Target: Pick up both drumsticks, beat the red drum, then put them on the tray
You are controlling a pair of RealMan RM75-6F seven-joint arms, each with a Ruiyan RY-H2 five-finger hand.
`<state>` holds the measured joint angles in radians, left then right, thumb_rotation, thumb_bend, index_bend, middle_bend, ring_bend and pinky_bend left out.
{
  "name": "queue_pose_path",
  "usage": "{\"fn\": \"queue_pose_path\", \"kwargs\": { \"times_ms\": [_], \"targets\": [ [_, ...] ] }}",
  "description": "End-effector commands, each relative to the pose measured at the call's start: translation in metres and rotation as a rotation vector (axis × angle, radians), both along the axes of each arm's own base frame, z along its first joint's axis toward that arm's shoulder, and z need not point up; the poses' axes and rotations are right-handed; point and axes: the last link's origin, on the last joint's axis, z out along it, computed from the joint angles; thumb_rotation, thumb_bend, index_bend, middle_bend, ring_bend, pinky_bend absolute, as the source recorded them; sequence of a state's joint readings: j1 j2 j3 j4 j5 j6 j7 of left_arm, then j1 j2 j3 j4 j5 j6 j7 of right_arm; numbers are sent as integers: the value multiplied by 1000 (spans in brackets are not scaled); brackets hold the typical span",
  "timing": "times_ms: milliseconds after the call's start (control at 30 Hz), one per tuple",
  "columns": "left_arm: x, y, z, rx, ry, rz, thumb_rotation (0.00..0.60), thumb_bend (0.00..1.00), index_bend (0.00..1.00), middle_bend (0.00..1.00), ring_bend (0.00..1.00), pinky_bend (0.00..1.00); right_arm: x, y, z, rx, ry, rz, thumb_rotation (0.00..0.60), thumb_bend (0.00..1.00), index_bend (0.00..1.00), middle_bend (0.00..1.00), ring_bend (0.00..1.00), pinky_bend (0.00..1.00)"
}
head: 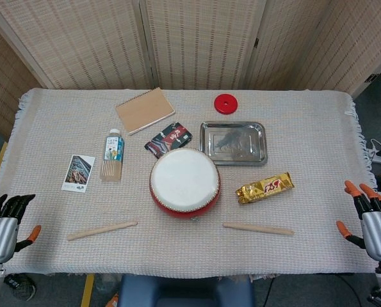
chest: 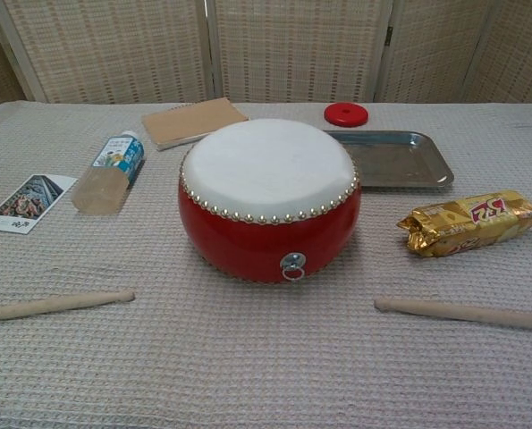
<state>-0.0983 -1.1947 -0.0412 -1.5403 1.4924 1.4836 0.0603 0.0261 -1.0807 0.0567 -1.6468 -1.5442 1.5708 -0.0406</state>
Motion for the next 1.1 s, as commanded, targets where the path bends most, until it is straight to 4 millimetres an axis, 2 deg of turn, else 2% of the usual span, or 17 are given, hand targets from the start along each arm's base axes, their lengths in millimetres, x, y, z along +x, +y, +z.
{"fn": "queue_pose_path", "kwargs": {
  "times_ms": [33,200,367,500,733,933,1100],
  "targets": [
    [8,3,-11,-73,-25,-22,600,468,261,196,138,75,0,0,1,-3,1,4,600,189,60,216,64,200],
    [25,13,-30,-139,-70,-77,600,471,350,240,170,81,-1,-2,2,-2,0,4,600,189,60,216,64,200],
    [38,20,-56,-238,-66,-101,600,411,321,229,171,81,-3,-3,3,1,-4,-3,600,189,60,216,64,200],
    [45,23,-77,-322,-105,-75,600,400,293,212,167,82,-3,-4,3,1,-9,-4,600,189,60,216,64,200],
    [52,30,-110,-373,-88,-16,600,399,299,186,120,66,-6,-4,1,15,-19,-24,600,189,60,216,64,200],
    [65,35,-130,-355,-81,-15,600,376,306,136,2,29,-5,-6,2,24,-30,-20,600,187,60,216,55,200],
    [73,36,-145,-353,-65,-28,600,353,346,103,0,0,-6,-6,2,32,-41,-19,600,186,60,215,43,200]
  ]
}}
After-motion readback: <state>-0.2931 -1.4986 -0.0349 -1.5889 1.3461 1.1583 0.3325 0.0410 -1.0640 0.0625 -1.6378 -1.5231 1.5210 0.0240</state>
